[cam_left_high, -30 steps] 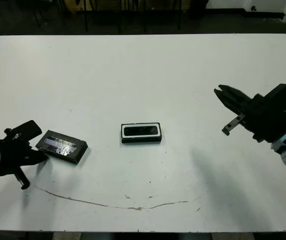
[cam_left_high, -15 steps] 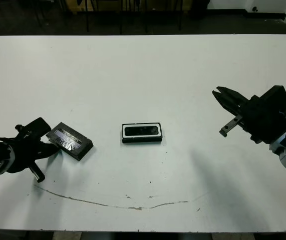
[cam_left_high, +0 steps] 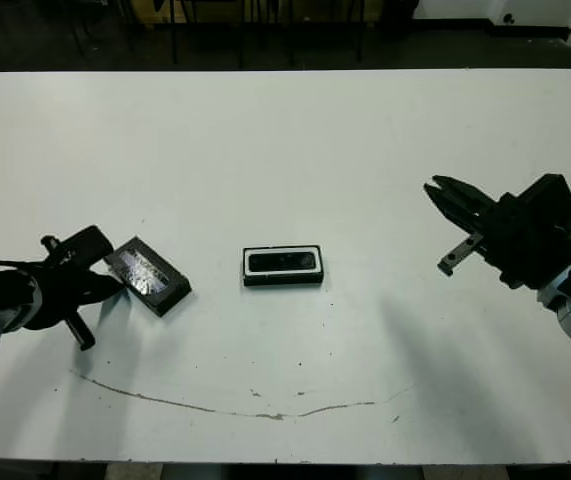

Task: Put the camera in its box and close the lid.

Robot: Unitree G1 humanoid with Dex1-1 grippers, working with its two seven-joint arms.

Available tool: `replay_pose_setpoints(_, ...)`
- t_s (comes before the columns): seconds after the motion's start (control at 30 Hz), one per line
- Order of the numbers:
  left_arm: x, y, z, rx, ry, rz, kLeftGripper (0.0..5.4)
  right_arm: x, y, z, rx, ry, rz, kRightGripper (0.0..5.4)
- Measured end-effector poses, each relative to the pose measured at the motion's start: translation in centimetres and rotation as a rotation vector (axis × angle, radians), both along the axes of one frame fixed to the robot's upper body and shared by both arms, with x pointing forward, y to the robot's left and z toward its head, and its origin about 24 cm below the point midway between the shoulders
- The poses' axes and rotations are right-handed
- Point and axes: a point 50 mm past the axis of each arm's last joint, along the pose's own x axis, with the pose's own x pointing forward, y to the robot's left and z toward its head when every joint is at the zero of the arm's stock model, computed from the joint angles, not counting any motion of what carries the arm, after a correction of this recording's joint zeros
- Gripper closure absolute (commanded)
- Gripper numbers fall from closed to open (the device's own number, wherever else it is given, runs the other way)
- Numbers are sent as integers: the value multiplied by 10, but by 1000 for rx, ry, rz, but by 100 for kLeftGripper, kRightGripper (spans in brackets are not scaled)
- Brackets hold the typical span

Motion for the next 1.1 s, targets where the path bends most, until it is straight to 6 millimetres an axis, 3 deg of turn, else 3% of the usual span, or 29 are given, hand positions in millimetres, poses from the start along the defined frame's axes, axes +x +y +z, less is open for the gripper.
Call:
replay_pose_setpoints(0.57,6,17,0,69,-28,43,540,-1,0,-2,-1,11,-6,539)
replay_pose_setpoints(1.1,19,16,-2,66,-52,59,540,-2,1,-4,-20,18,-11,539)
